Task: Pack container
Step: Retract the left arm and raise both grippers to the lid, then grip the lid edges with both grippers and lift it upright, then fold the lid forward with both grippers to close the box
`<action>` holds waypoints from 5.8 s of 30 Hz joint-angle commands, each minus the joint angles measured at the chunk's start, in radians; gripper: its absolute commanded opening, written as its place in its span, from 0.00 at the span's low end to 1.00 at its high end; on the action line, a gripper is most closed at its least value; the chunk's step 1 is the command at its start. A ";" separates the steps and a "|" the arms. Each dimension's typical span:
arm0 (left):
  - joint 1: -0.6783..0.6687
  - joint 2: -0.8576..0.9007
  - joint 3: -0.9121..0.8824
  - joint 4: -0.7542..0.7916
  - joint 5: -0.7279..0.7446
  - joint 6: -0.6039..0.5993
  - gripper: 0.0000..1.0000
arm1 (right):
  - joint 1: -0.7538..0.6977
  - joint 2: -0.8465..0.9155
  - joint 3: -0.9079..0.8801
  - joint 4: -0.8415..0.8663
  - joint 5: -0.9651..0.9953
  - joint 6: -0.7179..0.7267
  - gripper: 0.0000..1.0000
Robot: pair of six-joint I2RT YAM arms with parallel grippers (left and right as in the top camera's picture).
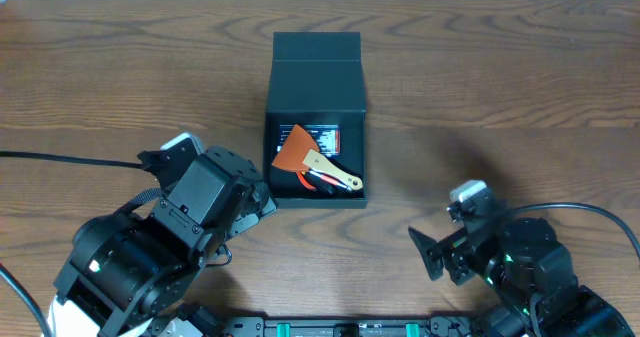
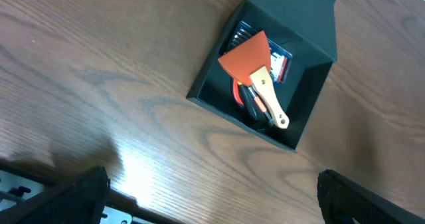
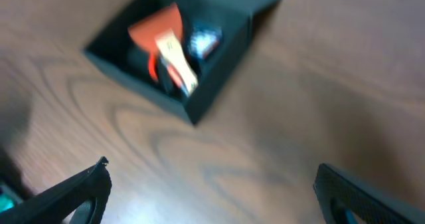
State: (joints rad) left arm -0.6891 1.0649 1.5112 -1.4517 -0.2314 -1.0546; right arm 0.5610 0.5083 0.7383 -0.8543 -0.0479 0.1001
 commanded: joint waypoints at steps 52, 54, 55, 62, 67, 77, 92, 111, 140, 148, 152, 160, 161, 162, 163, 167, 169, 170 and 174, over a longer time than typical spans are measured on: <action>0.895 0.945 -0.004 0.721 0.922 0.320 0.06 | -0.346 1.453 0.673 0.364 -0.290 0.532 0.01; 0.895 0.970 -0.004 0.726 0.938 0.320 0.06 | -0.346 1.482 0.673 0.382 -0.325 0.549 0.01; 0.895 0.984 -0.004 0.729 0.948 0.317 0.06 | -0.346 1.498 0.673 0.394 -0.338 0.561 0.01; 0.887 1.057 -0.004 0.761 0.988 0.317 0.06 | -0.346 1.570 0.673 0.443 -0.396 0.622 0.01; 0.868 1.102 -0.004 0.781 1.004 0.317 0.05 | -0.344 1.597 0.673 0.463 -0.407 0.629 0.01; 0.790 1.154 -0.004 0.909 1.036 0.254 0.06 | -0.339 1.637 0.673 0.521 -0.443 0.663 0.01; 0.742 1.172 -0.004 1.010 1.044 0.203 0.06 | -0.310 1.664 0.673 0.599 -0.443 0.676 0.01; 0.738 1.172 0.031 1.152 1.224 0.275 0.06 | -0.283 1.693 0.673 0.974 -0.572 0.496 0.01; 0.769 1.059 0.045 1.024 1.257 0.600 0.05 | -0.282 1.509 0.673 0.966 -0.586 0.224 0.01; 0.768 0.957 0.045 0.775 1.096 0.749 0.05 | -0.259 1.427 0.673 0.883 -0.588 0.193 0.01; 0.768 0.904 0.045 0.701 1.053 0.782 0.06 | -0.242 1.384 0.673 0.793 -0.588 0.156 0.01; 0.768 0.803 0.045 0.555 0.992 0.835 0.06 | -0.191 1.286 0.673 0.588 -0.555 0.079 0.01; 0.768 0.795 0.045 0.539 0.979 0.837 0.05 | -0.186 1.275 0.673 0.566 -0.542 0.072 0.01; 0.768 0.786 0.045 0.520 0.963 0.841 0.05 | -0.179 1.262 0.673 0.539 -0.524 0.061 0.01; 0.769 0.778 0.045 0.501 0.944 0.846 0.06 | -0.172 1.249 0.673 0.512 -0.505 0.050 0.01; 0.768 0.747 0.045 0.425 0.837 0.861 0.06 | -0.147 1.194 0.673 0.404 -0.407 0.032 0.01; 0.768 0.737 0.045 0.399 0.791 0.864 0.06 | -0.140 1.170 0.673 0.354 -0.362 0.032 0.01; 0.768 0.734 0.045 0.387 0.766 0.864 0.05 | -0.138 1.159 0.673 0.328 -0.343 0.032 0.01; 0.768 0.730 0.045 0.356 0.708 0.864 0.06 | -0.137 1.125 0.673 0.241 -0.304 0.020 0.01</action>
State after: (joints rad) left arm 0.0822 1.8103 1.5383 -1.0832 0.5694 -0.2089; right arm 0.4160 1.6684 1.3960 -0.5880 -0.4076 0.1478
